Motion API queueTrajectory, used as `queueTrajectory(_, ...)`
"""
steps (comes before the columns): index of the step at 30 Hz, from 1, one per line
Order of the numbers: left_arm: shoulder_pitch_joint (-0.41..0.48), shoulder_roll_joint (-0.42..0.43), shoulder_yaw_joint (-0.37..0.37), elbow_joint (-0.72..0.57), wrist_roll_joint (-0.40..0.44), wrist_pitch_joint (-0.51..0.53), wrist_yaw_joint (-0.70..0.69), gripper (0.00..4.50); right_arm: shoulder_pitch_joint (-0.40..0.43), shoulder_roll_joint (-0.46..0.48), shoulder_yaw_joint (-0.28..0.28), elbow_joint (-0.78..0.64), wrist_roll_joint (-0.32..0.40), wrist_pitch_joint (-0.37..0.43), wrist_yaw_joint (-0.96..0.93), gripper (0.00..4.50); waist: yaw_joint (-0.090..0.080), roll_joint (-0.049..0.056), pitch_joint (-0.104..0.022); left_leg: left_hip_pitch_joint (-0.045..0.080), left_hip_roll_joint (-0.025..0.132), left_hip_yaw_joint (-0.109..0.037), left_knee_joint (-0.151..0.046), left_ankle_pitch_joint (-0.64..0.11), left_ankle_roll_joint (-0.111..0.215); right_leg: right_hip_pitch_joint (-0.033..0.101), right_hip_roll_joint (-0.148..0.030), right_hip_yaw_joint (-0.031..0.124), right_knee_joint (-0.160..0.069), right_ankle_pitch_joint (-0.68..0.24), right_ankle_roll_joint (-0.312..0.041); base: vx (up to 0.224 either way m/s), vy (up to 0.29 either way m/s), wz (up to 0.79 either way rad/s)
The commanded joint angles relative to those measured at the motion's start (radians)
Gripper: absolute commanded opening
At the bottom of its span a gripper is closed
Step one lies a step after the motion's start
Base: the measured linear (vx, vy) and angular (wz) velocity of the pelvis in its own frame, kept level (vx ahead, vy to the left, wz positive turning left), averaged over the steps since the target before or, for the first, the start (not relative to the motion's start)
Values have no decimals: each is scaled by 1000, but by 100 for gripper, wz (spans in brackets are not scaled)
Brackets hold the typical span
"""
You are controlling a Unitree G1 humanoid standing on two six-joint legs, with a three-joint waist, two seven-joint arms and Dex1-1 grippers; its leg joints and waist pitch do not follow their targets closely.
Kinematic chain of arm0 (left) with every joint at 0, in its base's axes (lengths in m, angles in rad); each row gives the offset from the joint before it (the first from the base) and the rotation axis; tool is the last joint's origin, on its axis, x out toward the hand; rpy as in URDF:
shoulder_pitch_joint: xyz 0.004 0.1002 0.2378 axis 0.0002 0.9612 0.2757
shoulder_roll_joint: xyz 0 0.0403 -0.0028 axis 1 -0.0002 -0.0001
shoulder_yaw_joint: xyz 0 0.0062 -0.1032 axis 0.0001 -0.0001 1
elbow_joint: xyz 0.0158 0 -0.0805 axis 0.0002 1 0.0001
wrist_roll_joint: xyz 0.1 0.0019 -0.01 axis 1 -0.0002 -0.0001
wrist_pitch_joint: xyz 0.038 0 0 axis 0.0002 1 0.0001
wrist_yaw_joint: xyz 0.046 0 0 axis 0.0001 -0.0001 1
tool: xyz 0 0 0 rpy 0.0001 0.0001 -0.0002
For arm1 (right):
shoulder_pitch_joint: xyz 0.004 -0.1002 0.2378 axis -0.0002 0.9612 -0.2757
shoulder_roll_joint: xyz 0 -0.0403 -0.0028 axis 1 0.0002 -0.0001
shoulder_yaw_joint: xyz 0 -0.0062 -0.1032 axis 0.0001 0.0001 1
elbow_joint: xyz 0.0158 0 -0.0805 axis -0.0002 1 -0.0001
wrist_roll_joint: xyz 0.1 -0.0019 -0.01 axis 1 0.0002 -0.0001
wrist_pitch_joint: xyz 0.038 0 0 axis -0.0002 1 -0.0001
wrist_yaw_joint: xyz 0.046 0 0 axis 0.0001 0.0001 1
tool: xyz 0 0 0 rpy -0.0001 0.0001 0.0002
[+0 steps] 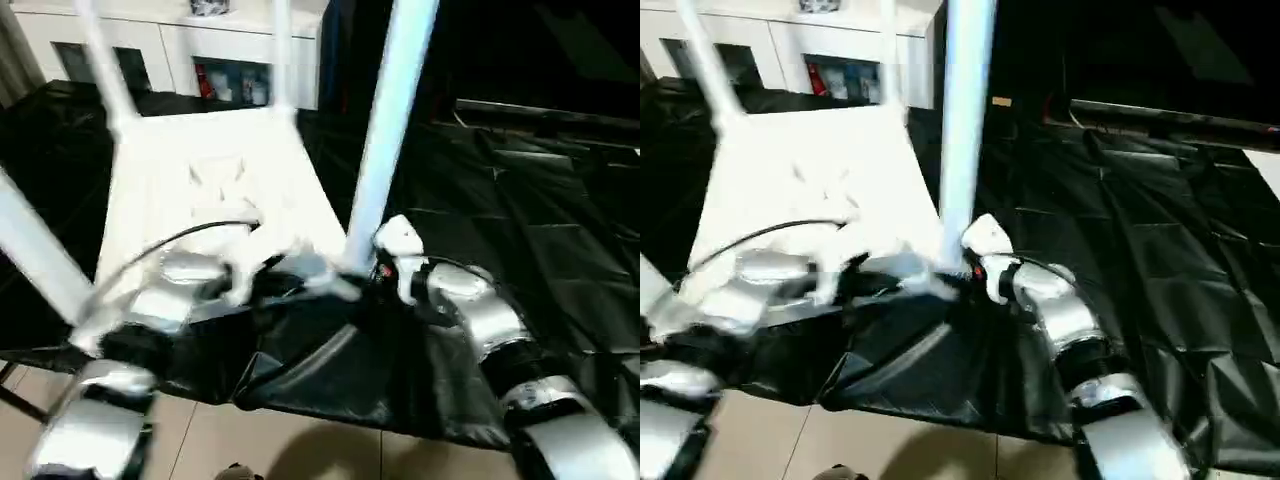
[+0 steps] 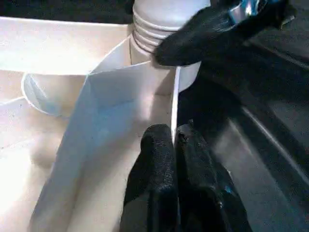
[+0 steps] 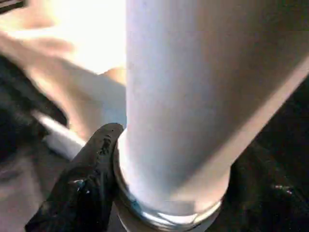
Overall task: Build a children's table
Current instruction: Rotate leg to tighten
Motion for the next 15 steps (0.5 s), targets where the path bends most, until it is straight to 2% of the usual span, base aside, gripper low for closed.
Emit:
queueTrajectory(1, -4, -70, 10, 20, 19, 75, 170, 0, 30, 106, -7, -2, -11, 37, -165, 273, 4, -6, -56, 12, 21, -6, -80, -283, -13, 35, -65, 41, -93, -305, -179, 0, 0, 0)
queueTrajectory(2, -8, -88, 11, 15, 20, 88, 193, 0, 36, 132, -12, 2, -10, 42, -205, 273, 3, -7, -58, 10, 20, -8, -82, -279, -17, 37, -65, 40, -93, -311, -174, 0, 0, 0)
queueTrajectory(3, -12, -111, 4, 10, 24, 97, 211, 0, 42, 161, -4, 4, -12, 45, -226, 273, 3, -3, -60, 12, 20, -6, -80, -278, -17, 35, -64, 41, -94, -299, -172, 0, 0, 0)
queueTrajectory(4, -13, -124, -2, 7, 28, 100, 219, 0, 45, 177, 2, 5, -14, 45, -231, 273, 3, -5, -60, 12, 19, -6, -79, -271, -14, 36, -63, 41, -94, -285, -172, 0, 0, 0)
queueTrajectory(5, -13, -143, -21, 3, 38, 98, 220, 0, 44, 189, 39, 2, -35, 25, -200, 273, 4, 5, -62, 11, 17, -6, -80, -268, -9, 37, -61, 41, -93, -257, -174, 0, 0, 0)
queueTrajectory(7, -10, -165, -51, 3, 53, 91, 211, 0, 42, 202, 65, -6, -39, -1, -153, 273, 2, -2, -62, 9, 16, -5, -81, -274, -2, 40, -58, 39, -95, -237, -170, 0, 0, 0)
queueTrajectory(8, -6, -174, -65, 2, 57, 90, 196, 0, 41, 207, 54, -18, -20, -8, -132, 273, 3, 4, -64, 10, 17, -7, -82, -284, -3, 40, -58, 39, -95, -233, -169, 0, 0, 0)
queueTrajectory(9, -5, -175, -67, 2, 57, 91, 194, 0, 41, 208, 51, -20, -16, -8, -131, 273, 2, 2, -64, 10, 17, -7, -83, -288, -3, 41, -58, 39, -96, -232, -169, 0, 0, 0)
queueTrajectory(10, -1, -171, -68, -4, 54, 91, 184, 0, 44, 197, 39, -29, -1, -7, -113, 328, 2, 5, -65, 11, 17, -7, -83, -291, -5, 40, -57, 39, -95, -230, -171, 0, 0, 0)
queueTrajectory(13, 12, -141, -68, -24, 48, 69, 140, 0, 48, 161, 10, -48, 28, 7, -67, 349, 2, 9, -67, 10, 18, -7, -83, -298, -1, 44, -56, 38, -94, -200, -181, 0, 0, 0)
queueTrajectory(14, 15, -133, -68, -29, 49, 67, 133, 0, 49, 155, 1, -52, 32, 14, -63, 363, 3, 6, -69, 10, 19, -7, -82, -289, 6, 46, -57, 38, -93, -176, -187, 0, 0, 0)
queueTrajectory(15, 16, -132, -68, -30, 48, 65, 131, 0, 49, 154, 1, -52, 32, 13, -62, 380, 2, 9, -69, 9, 19, -7, -82, -282, 6, 46, -56, 38, -91, -162, -191, 0, 0, 0)
